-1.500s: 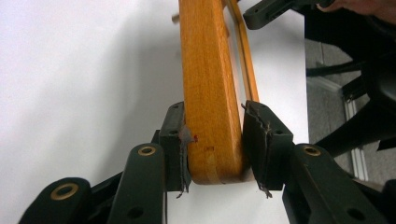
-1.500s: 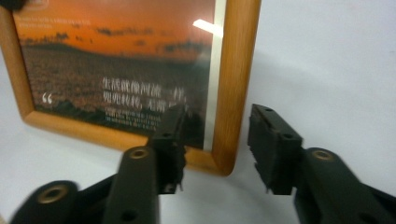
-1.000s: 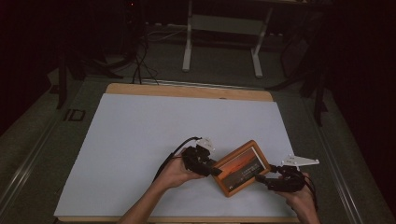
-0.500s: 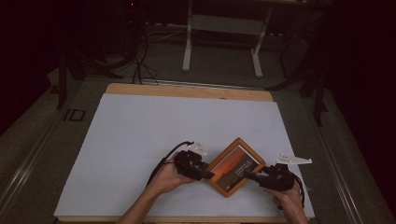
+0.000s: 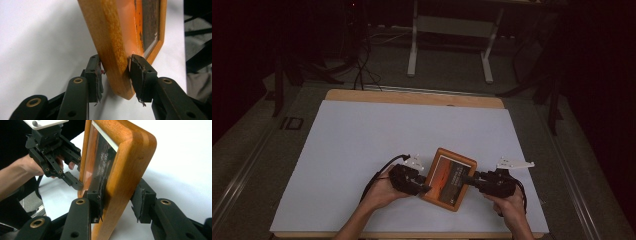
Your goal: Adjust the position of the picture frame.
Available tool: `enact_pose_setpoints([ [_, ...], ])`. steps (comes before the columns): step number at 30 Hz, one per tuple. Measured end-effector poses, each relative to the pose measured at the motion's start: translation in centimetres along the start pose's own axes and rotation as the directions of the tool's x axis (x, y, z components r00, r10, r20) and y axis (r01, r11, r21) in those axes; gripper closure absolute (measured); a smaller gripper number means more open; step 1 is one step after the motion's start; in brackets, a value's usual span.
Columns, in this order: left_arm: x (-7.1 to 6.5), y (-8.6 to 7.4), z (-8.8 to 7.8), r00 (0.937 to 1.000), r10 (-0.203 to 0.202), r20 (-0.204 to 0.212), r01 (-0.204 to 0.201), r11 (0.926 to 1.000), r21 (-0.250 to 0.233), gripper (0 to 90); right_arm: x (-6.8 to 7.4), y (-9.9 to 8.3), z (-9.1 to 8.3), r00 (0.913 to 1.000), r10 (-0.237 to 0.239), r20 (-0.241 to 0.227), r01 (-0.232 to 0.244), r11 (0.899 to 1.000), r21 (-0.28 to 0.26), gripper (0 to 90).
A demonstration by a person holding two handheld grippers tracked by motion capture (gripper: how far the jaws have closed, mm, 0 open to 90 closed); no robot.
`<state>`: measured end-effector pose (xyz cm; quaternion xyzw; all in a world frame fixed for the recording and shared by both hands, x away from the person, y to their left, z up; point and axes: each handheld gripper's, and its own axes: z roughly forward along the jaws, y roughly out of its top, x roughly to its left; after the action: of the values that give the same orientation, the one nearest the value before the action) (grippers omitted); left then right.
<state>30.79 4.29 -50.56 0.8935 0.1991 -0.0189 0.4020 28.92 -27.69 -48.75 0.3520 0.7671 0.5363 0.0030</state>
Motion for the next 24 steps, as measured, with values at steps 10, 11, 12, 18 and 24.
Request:
enact_pose_setpoints([
  [10, 0.3, -1.2, -0.9, 0.9975, -0.069, -0.011, 0.069, 0.9964, -0.051, 65.4, 0.6, 1.2, 0.9, 0.9998, -0.006, -0.021, 0.006, 1.0, 0.0, 65.8],
  [11, 0.4, -1.4, -1.1, 0.9967, -0.08, -0.013, 0.079, 0.9955, -0.052, 65.6, 0.7, 1.4, 1.1, 0.9997, -0.009, -0.023, 0.009, 1.0, 0.003, 65.8],
  [12, 0.5, -1.7, -1.3, 0.9954, -0.095, -0.016, 0.093, 0.9937, -0.062, 65.9, 0.7, 1.6, 1.4, 0.9995, -0.011, -0.031, 0.011, 1.0, 0.004, 65.7],
  [18, 0.8, -3.5, -2.9, 0.9873, -0.157, -0.027, 0.153, 0.9827, -0.104, 66.2, 1.5, 3.1, 3.6, 0.9979, -0.029, -0.058, 0.03, 0.999, 0.016, 65.3],
  [24, 1.0, -4.7, -4.5, 0.9738, -0.221, -0.053, 0.212, 0.9676, -0.137, 66.3, 1.7, 4.5, 5.8, 0.9956, -0.015, -0.092, 0.017, 1.0, 0.019, 64.2],
])
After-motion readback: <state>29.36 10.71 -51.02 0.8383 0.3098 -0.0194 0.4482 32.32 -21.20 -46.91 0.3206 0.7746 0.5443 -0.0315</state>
